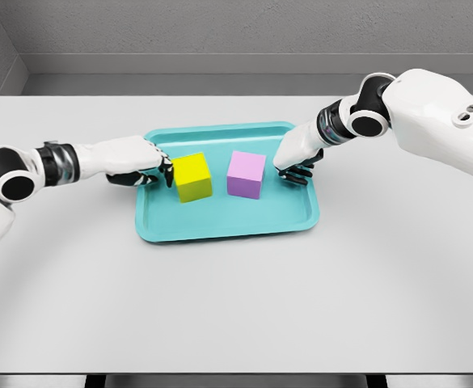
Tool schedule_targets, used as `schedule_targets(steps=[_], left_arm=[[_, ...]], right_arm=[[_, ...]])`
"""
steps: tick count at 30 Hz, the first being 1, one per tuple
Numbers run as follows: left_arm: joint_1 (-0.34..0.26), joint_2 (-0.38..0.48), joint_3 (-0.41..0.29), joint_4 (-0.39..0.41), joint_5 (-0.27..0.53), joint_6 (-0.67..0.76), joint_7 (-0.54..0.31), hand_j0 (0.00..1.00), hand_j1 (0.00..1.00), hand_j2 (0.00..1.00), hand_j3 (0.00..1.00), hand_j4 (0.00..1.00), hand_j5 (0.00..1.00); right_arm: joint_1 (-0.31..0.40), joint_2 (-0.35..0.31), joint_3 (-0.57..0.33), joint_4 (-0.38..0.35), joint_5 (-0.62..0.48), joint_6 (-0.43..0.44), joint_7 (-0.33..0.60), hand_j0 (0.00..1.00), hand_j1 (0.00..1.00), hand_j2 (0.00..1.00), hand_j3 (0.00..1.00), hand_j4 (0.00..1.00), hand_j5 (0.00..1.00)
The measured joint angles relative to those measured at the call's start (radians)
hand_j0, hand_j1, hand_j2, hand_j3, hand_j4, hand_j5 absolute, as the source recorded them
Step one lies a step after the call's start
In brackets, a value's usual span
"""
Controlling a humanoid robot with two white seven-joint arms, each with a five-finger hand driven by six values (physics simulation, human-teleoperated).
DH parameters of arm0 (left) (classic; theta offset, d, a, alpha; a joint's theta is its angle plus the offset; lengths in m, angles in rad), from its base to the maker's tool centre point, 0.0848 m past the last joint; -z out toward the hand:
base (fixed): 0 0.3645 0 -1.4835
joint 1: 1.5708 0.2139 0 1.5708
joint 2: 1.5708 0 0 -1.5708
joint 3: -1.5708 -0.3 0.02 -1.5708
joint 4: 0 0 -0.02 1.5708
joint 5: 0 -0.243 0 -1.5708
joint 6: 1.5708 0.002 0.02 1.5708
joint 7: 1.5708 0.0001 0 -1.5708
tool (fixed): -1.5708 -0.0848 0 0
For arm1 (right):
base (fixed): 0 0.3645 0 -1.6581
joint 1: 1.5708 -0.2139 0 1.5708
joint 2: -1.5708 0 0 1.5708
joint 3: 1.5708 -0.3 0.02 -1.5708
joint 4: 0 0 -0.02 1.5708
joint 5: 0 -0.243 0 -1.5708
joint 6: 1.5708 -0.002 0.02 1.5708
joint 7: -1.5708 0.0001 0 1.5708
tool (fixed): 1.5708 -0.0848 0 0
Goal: Push two cubes
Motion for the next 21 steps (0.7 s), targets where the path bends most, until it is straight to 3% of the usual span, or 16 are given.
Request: schedule_targets(steps=[9,21], left_arm=[[-0.006,-0.013,0.000,0.010,-0.005,-0.003,-0.001,0.54,0.54,0.54,0.54,0.54,0.54],[-0.025,-0.036,-0.004,0.050,-0.030,-0.015,0.000,0.54,0.54,0.54,0.54,0.54,0.54]], right_arm=[[0.000,0.000,0.001,0.005,0.000,0.001,0.000,0.12,0.12,0.12,0.12,0.12,0.12],[0.000,0.052,0.032,0.072,-0.002,0.029,0.000,0.12,0.12,0.12,0.12,0.12,0.12]])
